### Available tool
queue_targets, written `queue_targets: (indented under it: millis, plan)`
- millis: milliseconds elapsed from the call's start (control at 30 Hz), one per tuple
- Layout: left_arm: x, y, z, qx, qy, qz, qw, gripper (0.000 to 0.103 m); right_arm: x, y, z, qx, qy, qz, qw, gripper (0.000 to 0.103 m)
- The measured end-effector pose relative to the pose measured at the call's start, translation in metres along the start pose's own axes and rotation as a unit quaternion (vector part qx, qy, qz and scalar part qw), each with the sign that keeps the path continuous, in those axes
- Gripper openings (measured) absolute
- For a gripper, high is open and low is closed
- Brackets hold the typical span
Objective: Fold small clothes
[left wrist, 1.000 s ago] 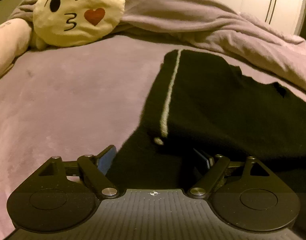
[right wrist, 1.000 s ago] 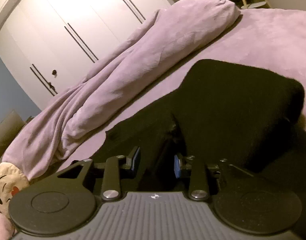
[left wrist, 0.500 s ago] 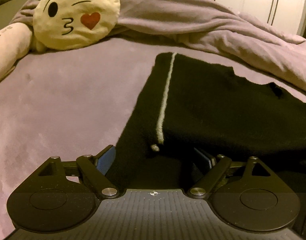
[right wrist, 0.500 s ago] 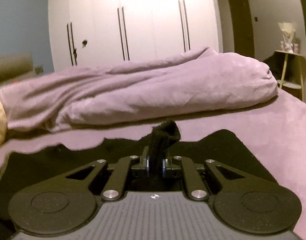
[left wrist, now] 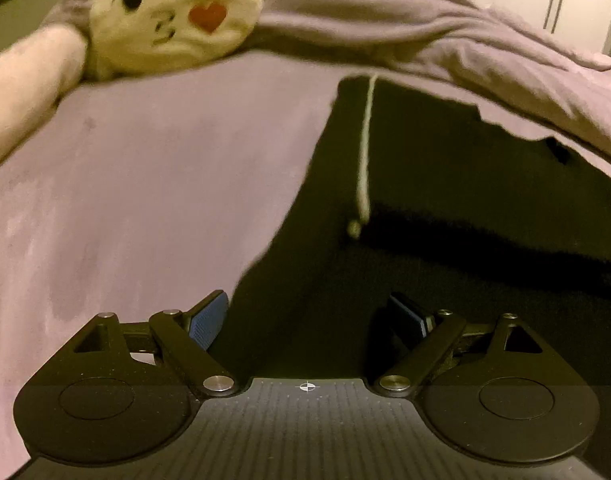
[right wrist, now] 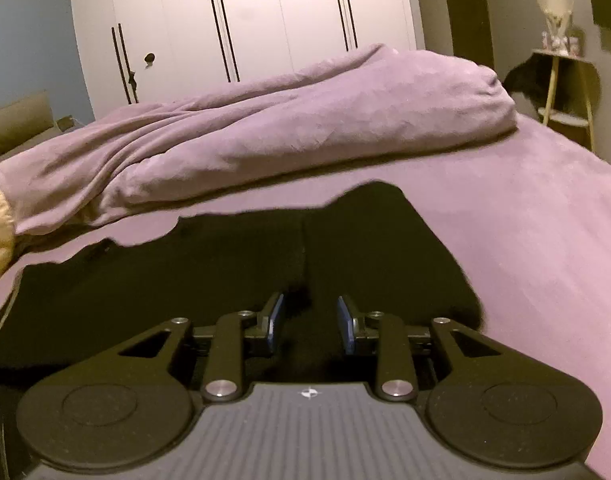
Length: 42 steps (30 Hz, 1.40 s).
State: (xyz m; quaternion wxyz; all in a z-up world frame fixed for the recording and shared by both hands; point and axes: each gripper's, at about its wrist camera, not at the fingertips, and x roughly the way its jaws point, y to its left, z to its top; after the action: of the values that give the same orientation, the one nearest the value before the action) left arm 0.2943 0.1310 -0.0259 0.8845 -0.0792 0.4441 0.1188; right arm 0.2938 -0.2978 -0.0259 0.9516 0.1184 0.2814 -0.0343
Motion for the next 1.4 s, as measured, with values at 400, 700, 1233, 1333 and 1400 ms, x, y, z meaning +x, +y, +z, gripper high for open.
queue_targets:
  millis: [400,700,1233,1333,1400]
  plan:
    - [-0.076,0.008,-0.086,0.027,0.005,0.018,0.9995,0.091,-0.152,-0.046,-0.043,0.035,0.003,-0.004,0.999,0.039]
    - [-0.12,0.005,-0.147,0.062,0.005,0.013,0.998,0.094,-0.229,-0.047,-0.057,0.035,-0.019,0.018,0.999,0.049]
    - [-0.153,0.034,-0.186,0.021,-0.003,-0.002,0.9998,0.094,-0.264,-0.056,-0.101,-0.002,0.079,0.045,0.996,0.056]
    - [-0.154,0.048,-0.186,0.008,-0.002,0.007,0.9999,0.094,-0.255,-0.06,-0.105,0.0,0.113,0.033,0.993,0.057]
    - [-0.152,0.056,-0.187,-0.003,0.003,0.015,0.9999,0.094,-0.246,-0.061,-0.11,0.009,0.141,0.027,0.99,0.057]
